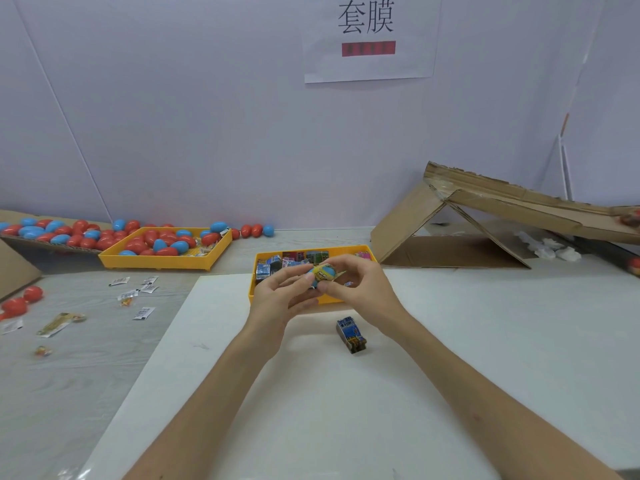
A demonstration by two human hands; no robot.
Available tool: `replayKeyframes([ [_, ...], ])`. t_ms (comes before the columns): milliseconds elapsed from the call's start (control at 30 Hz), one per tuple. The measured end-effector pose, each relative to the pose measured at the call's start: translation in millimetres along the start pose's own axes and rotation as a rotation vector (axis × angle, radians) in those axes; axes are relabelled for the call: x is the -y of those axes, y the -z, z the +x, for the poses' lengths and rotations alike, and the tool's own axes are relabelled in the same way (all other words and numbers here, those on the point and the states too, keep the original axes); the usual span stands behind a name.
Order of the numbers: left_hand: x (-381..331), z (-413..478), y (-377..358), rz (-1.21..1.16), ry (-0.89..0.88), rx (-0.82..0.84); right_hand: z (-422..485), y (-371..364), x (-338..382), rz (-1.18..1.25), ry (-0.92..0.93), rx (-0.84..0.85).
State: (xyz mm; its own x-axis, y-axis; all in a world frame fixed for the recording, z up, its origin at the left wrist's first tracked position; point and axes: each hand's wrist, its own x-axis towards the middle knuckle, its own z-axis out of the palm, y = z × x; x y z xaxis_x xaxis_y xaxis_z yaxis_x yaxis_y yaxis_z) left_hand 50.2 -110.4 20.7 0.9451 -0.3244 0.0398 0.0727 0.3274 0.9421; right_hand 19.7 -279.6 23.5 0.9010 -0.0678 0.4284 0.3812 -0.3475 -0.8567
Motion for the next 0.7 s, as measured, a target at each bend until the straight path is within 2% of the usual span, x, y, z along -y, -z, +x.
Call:
replayKeyframes([
  [333, 1.3, -0.4, -1.4, -0.158, 0.087, 0.051, -0.3, -2.2, -1.2, -0.04, 0.004, -0.032],
  [533, -0.4, -2.7, -6.2, -0.005, 0.061, 0.085, -3.6, -6.6, -1.4, -0.193, 0.189, -0.068],
  [700, -0.2, -4.2, -6.9, -0.014, 0.052, 0.078, -3.6, -7.1, -2.8, -0.226, 0.225, -0.069],
])
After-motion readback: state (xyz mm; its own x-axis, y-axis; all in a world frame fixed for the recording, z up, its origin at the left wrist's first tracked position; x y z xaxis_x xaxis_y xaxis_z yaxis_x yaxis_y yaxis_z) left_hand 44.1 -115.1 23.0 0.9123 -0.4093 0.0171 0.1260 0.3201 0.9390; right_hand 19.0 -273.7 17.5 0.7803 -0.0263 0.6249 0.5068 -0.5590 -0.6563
